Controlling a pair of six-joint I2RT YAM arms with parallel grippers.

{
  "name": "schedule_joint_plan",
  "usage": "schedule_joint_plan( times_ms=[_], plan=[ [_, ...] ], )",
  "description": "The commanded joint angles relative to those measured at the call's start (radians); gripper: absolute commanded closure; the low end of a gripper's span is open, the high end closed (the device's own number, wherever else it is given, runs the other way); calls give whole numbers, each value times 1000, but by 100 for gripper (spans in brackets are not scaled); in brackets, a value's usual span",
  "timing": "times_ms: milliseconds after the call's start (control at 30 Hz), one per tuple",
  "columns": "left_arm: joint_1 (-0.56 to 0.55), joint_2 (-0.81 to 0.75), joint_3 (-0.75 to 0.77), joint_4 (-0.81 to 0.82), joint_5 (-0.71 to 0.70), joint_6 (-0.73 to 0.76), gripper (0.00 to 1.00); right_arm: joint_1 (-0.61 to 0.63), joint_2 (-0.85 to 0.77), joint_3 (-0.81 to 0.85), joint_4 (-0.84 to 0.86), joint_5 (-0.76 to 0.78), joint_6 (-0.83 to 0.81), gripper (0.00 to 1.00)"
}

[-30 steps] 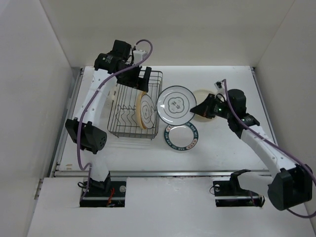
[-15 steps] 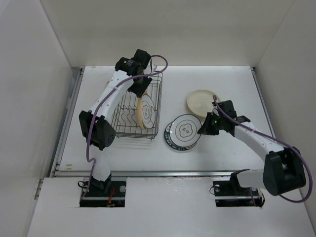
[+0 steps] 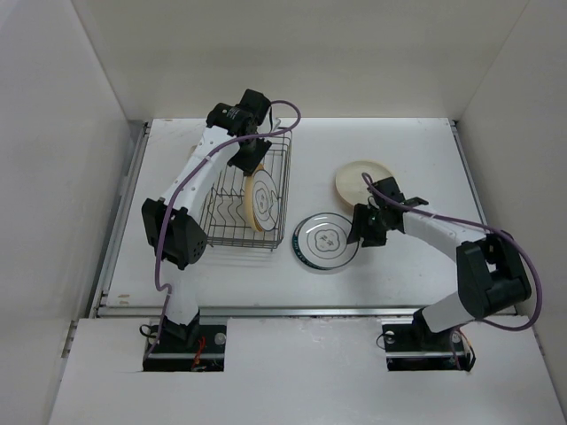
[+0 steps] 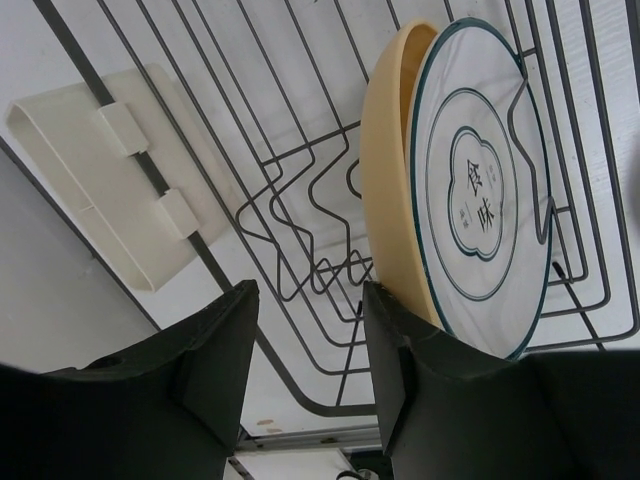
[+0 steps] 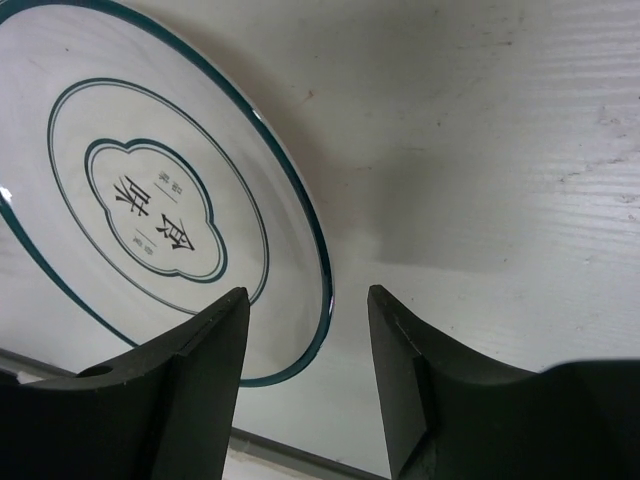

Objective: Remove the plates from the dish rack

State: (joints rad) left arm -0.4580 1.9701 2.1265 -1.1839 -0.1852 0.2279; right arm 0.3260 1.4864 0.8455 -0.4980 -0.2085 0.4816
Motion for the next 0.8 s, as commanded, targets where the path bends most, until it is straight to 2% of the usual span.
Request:
schedule_joint_plan(
  times_ms=[0, 100, 233, 333, 433, 467, 500, 533, 667, 767],
  plan=[
    [-5, -14, 30, -42, 18, 1, 57, 30, 5, 46, -40, 70, -31, 43],
    [-5, -1, 30, -51, 7, 10, 70, 53, 15, 56, -14, 70, -31, 43],
    [-5, 26, 30, -71, 7, 10, 80, 73, 40, 79, -14, 70, -22, 43],
    [-5, 26, 30, -60, 7, -1, 86, 91, 49, 101, -14, 70, -21, 43],
    [-5, 35, 43, -60, 16, -1, 86, 100, 40, 101, -14, 81, -21, 43],
    [-5, 35, 43, -60, 6, -10, 83, 100, 40, 101, -14, 92, -21, 43],
    [-5, 26, 58, -60, -3, -10, 67, 100, 40, 101, -14, 92, -21, 43],
    [-5, 12, 68, -60, -16, -10, 58, 100, 31, 110, -14, 101, -21, 43],
    [-16, -48, 119, -13, -63, -35, 45, 100, 31, 110, -24, 110, -21, 43],
    [-47, -112, 96, 42, -73, -35, 38, 100, 31, 110, -24, 110, -21, 43]
  ],
)
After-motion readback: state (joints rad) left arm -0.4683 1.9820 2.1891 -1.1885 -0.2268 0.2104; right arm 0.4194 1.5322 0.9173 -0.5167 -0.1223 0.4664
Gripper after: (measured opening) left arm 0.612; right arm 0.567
